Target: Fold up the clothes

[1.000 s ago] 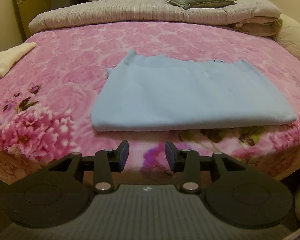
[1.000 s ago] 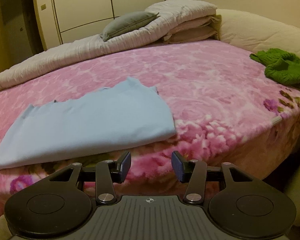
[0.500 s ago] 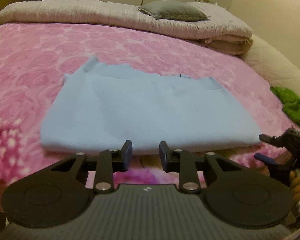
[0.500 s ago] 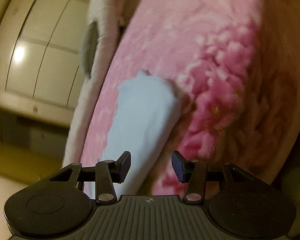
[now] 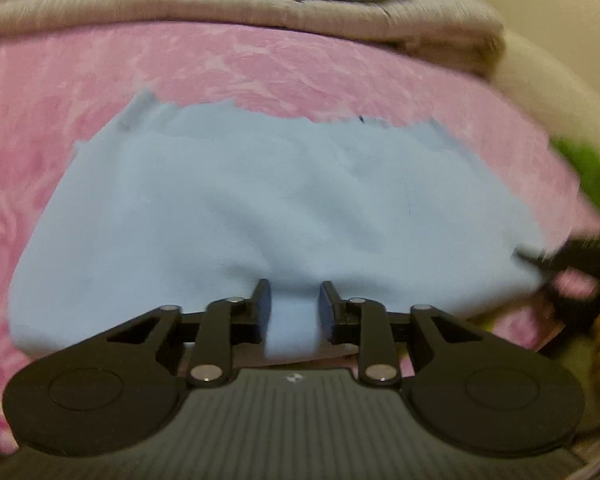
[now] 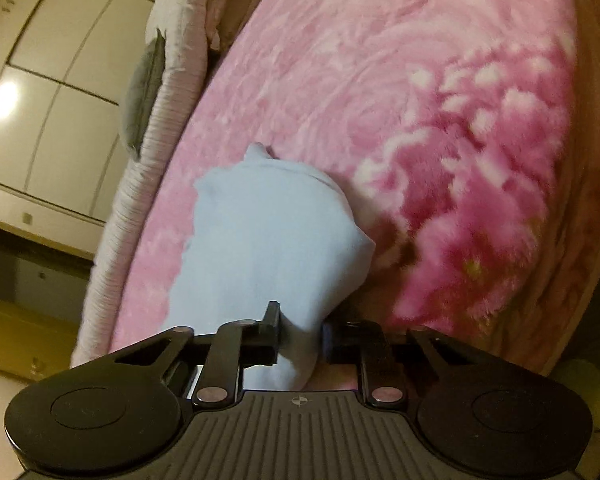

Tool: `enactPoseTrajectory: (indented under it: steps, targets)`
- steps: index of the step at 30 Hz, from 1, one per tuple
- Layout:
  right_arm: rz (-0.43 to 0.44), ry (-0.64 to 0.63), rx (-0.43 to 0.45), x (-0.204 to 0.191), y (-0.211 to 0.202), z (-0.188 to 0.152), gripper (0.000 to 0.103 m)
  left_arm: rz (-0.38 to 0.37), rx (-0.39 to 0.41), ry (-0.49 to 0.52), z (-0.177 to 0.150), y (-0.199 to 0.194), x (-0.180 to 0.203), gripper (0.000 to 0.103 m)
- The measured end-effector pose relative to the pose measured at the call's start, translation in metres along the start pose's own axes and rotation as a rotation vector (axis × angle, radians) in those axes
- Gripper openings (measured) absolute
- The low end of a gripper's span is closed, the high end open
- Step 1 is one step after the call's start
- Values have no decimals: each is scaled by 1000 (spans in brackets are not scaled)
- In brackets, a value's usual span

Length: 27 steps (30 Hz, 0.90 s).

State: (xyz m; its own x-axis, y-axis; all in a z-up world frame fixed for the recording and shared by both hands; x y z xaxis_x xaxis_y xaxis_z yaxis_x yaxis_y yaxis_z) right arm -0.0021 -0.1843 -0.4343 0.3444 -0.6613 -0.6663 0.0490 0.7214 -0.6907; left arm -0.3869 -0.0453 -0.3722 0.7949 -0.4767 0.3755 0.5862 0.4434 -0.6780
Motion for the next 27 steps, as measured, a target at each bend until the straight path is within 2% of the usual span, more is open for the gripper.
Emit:
enactPoseTrajectory:
  steps: [3,5,7,10,12,13,17,19,21,22,25,27]
  targets:
    - [-91,-177,35,-28,-5,-5,14,-24,35,-104,6,-22,-29,18]
    - [-167,-472,160,-68,-12,-24,14,-20,54,-163,7,-35,-47,18]
    - [-153,-775,292,-108,-20,-63,13,-39,68,-241,9,-47,-68,18]
    - [-122,-1225,478,-165,-30,-124,13,-133,79,-397,5,-60,-95,18]
    - [-60,-1490,485,-178,-23,-175,13,-198,107,-484,2,-67,-107,18]
    - [-33,-1609,481,-182,-18,-199,14,-203,115,-501,1,-69,-111,18]
    - [-7,-1868,362,-170,14,-265,20,-199,123,-547,-3,-72,-123,18]
    - [5,-1923,280,-160,24,-279,29,-190,114,-560,-5,-71,-128,19]
    - [29,-1927,288,-153,23,-283,39,-216,117,-575,-4,-70,-128,21]
    - [51,-1912,284,-152,19,-281,41,-236,121,-588,-5,-69,-128,25]
    - [164,-1764,192,-152,1,-253,45,-301,125,-629,-2,-63,-126,29]
    - [249,-1543,115,-152,-15,-219,46,-346,125,-656,1,-56,-124,33]
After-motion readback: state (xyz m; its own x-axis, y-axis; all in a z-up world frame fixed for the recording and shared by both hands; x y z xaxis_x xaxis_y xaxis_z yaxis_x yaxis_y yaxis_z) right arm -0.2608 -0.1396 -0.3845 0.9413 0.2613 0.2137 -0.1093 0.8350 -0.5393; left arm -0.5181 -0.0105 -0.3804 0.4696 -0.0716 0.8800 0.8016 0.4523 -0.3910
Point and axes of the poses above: each gripper's, at about its wrist camera, not at the fingertips, and y roughly the way its jaws point, x to its right, z to its top, the point moved 2 cm from there along y, roughly the way its jaws point, and after that the axes turned 7 degrees about -z, right-handed, at the moved point
